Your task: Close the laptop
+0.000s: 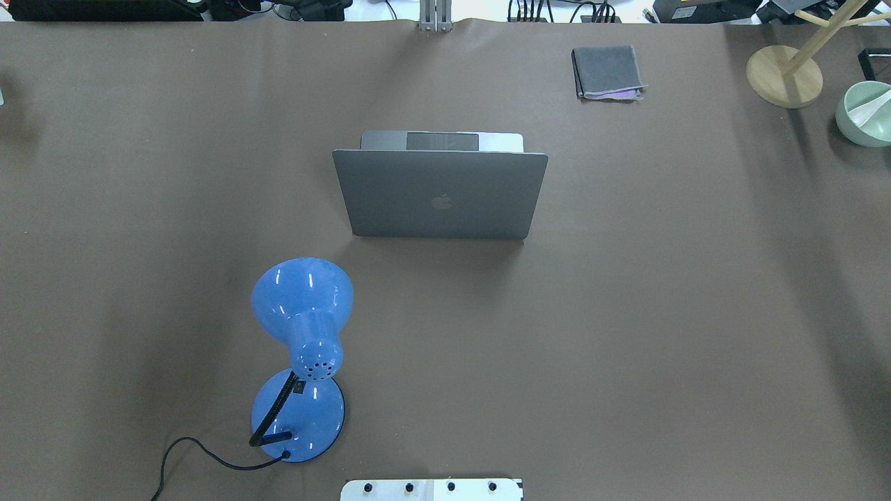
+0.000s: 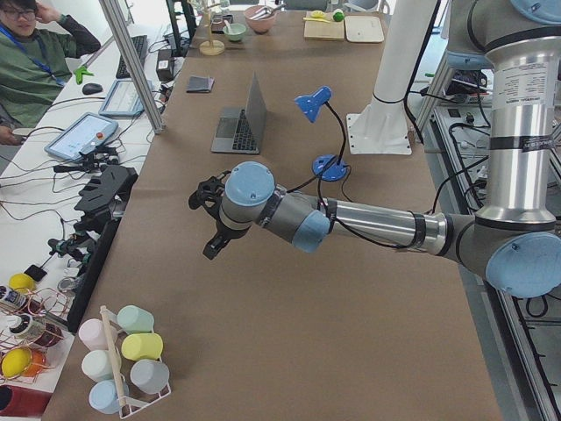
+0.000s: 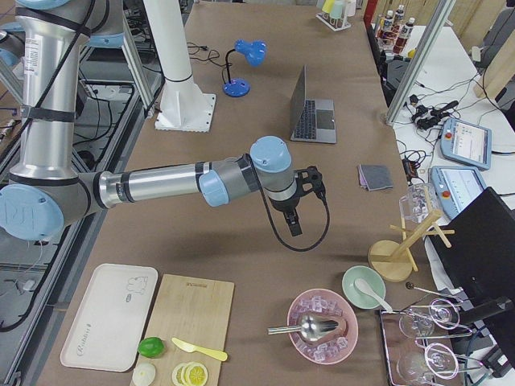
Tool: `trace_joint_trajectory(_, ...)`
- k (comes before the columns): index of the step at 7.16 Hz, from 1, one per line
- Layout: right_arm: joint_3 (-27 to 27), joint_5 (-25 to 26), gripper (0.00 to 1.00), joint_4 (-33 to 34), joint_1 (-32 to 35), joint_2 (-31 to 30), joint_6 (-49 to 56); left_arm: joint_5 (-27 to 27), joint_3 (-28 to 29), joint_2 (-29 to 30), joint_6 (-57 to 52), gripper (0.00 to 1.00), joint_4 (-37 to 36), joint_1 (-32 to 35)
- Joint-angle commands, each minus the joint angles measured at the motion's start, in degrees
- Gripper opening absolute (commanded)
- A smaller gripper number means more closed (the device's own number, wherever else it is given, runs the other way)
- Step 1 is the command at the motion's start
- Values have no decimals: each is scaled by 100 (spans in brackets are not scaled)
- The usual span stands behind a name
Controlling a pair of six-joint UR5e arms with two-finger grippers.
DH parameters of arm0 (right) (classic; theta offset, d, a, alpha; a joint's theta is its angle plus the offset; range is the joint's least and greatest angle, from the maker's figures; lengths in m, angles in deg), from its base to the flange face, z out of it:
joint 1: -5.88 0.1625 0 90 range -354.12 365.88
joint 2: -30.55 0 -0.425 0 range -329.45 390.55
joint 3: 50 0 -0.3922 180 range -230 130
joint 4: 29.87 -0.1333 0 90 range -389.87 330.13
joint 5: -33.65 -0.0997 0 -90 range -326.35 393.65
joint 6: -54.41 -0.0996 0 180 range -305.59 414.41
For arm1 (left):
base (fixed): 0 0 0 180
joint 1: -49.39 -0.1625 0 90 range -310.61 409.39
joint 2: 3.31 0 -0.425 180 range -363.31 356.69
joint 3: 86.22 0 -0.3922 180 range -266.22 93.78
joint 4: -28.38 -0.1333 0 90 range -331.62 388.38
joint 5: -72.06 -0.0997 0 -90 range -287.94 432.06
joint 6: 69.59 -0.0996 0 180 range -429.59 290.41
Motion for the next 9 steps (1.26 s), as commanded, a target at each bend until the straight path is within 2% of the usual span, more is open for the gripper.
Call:
trace_joint_trajectory(1,4,-25,96,-50,-17,65,-132,22,12,297,190,99,70,-152)
trace_joint_trajectory(3,12,-26,96,-50,-210,284,-605,22,30,833,1100,99,96,-731)
trace_joint_trajectory(7,100,18,90,-41,-1043,995,-2623,-31,48,1467,2728,98,114,-1690)
trace_joint_trajectory(9,467,394,85,-41,-1667,1155,-3792,-48,82,1626,3815,97,699,-2251)
